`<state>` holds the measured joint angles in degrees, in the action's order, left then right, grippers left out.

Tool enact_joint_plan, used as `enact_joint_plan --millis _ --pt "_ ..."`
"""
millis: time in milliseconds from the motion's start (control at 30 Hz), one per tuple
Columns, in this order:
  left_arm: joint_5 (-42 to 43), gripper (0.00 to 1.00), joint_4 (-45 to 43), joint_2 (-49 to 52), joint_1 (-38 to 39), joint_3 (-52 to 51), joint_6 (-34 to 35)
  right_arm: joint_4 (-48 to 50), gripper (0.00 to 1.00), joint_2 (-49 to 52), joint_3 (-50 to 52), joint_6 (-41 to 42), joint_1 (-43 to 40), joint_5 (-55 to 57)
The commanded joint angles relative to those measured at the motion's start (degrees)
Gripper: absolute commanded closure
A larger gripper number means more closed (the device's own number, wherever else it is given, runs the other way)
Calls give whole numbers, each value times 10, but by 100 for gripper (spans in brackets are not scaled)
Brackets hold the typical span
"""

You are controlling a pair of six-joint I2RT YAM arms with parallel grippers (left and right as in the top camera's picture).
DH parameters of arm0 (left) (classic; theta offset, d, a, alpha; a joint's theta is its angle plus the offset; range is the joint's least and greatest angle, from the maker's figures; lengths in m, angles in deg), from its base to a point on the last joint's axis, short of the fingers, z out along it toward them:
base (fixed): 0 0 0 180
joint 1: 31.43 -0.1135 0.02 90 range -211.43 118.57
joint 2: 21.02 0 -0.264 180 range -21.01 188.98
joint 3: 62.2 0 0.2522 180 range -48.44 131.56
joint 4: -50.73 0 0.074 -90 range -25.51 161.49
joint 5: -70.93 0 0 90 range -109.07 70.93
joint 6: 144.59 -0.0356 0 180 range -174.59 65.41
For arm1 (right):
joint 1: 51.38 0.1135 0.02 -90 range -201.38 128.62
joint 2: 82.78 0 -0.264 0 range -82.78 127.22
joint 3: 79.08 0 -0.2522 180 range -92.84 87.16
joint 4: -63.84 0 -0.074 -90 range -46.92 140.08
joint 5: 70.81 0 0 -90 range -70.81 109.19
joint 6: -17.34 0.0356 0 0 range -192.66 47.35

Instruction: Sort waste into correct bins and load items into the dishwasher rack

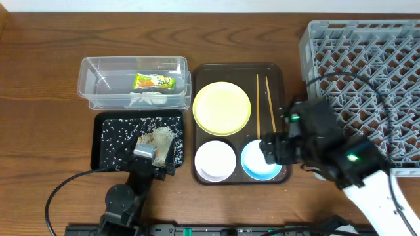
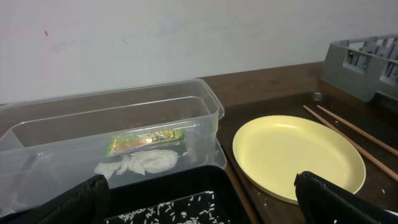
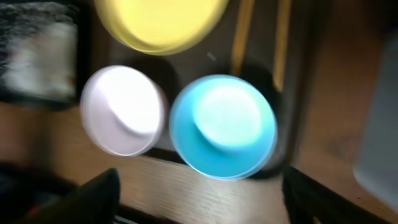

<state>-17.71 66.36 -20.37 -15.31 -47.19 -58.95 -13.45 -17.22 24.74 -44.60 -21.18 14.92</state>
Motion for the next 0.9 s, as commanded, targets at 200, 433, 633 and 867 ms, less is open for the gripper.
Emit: enact_joint_plan --millis 200,433,633,867 --pt "-3 3 21 -3 -3 -10 -1 -38 39 133 5 112 8 113" --pt "-3 3 21 -3 -3 -10 -1 17 45 211 70 118 7 94" --pt "-3 3 21 -3 -3 -10 -1 86 48 221 136 122 -13 45" --pt "-3 3 21 -3 -3 -10 -1 130 77 219 162 90 -24 24"
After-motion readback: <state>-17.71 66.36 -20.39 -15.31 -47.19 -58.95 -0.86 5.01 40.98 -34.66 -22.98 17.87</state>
